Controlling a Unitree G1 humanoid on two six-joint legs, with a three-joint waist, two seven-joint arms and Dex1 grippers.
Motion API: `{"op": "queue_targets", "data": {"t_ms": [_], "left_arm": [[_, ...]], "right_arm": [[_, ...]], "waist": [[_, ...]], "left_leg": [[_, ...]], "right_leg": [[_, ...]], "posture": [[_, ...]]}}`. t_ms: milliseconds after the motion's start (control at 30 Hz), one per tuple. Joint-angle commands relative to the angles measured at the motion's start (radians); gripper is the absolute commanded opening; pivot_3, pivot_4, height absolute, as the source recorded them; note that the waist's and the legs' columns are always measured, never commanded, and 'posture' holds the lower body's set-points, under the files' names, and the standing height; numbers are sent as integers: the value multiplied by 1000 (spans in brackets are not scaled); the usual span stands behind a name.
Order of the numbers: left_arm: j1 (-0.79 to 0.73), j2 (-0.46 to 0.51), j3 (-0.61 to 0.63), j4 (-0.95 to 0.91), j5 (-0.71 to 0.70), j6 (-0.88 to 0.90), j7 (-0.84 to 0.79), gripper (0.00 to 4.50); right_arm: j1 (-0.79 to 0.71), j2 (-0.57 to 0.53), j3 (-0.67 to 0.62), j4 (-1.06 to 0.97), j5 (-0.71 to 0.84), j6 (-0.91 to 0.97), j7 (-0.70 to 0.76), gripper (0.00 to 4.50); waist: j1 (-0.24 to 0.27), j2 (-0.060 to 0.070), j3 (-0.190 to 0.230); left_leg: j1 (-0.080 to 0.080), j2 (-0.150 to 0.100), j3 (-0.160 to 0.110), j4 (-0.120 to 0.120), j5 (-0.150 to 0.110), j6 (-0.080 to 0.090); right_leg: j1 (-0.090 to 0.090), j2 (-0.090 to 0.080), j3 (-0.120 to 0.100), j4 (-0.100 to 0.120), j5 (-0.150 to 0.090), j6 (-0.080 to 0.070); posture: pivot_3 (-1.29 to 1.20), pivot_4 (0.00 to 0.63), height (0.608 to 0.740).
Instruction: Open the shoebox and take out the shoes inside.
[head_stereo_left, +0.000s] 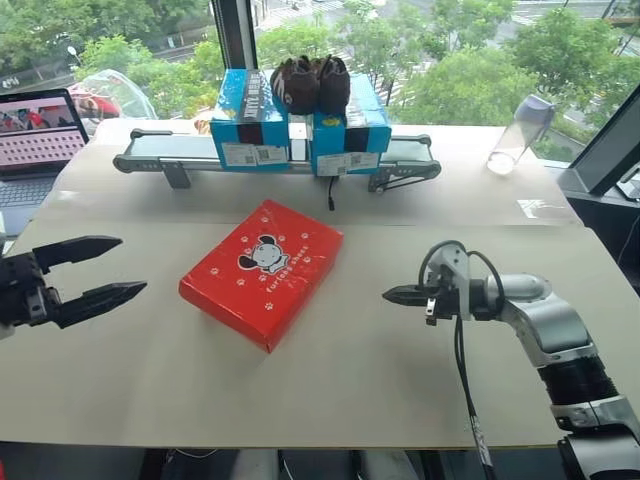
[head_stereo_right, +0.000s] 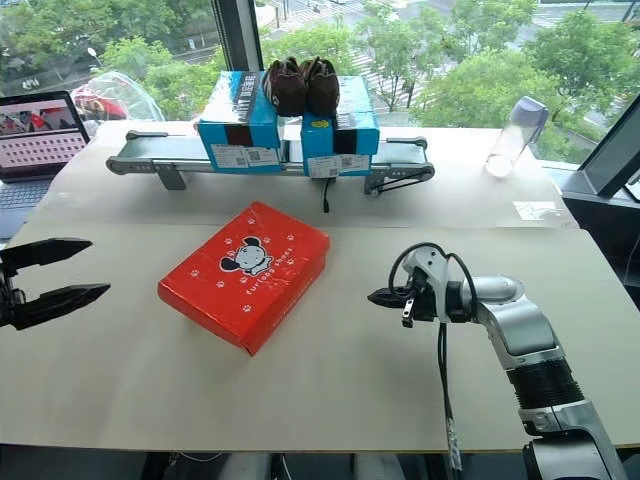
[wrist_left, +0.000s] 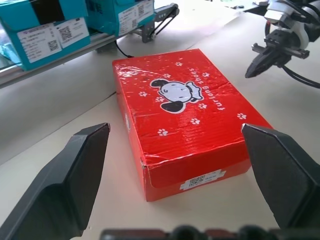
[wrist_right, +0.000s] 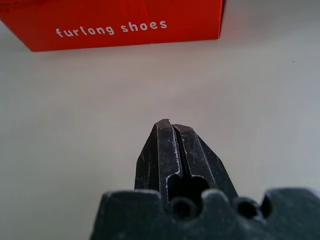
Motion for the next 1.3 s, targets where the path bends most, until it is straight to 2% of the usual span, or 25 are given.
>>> {"op": "queue_targets", "data": {"t_ms": [33,467,900,1067,1300], "left_arm": [[-30,31,16,13,-6,9,0,4500],[-12,61,46,-14,10,13,-38,4500],[-8,51,46,-52,12,25,-18,4500],[11,37,65,-80,8,42,-9,4500],[54,12,103,-121,-2,67,4,4500]], "right_arm": [[-15,-8,-23,-49,23,19,-2,27],[-48,57,82,16,-59,-57,-5,27],[-263,282,195,292,-200,-236,-44,27],[-293,314,198,347,-215,-281,-29,27],[-332,329,130,263,-118,-174,12,27]], "waist": [[0,0,0],[-3,0,0],[-4,0,0],[-3,0,0],[-5,0,0]], "left_leg": [[0,0,0,0,0,0],[0,0,0,0,0,0],[1,0,0,1,1,-1],[1,0,0,1,1,-1],[2,0,0,1,1,-1]], "right_leg": [[0,0,0,0,0,0],[0,0,0,1,0,0],[-2,0,0,7,1,-1],[-2,0,0,7,0,-1],[-2,0,0,9,1,-1]], "posture": [[0,150,740],[0,150,740],[0,150,740],[0,150,740],[0,150,740]]}}
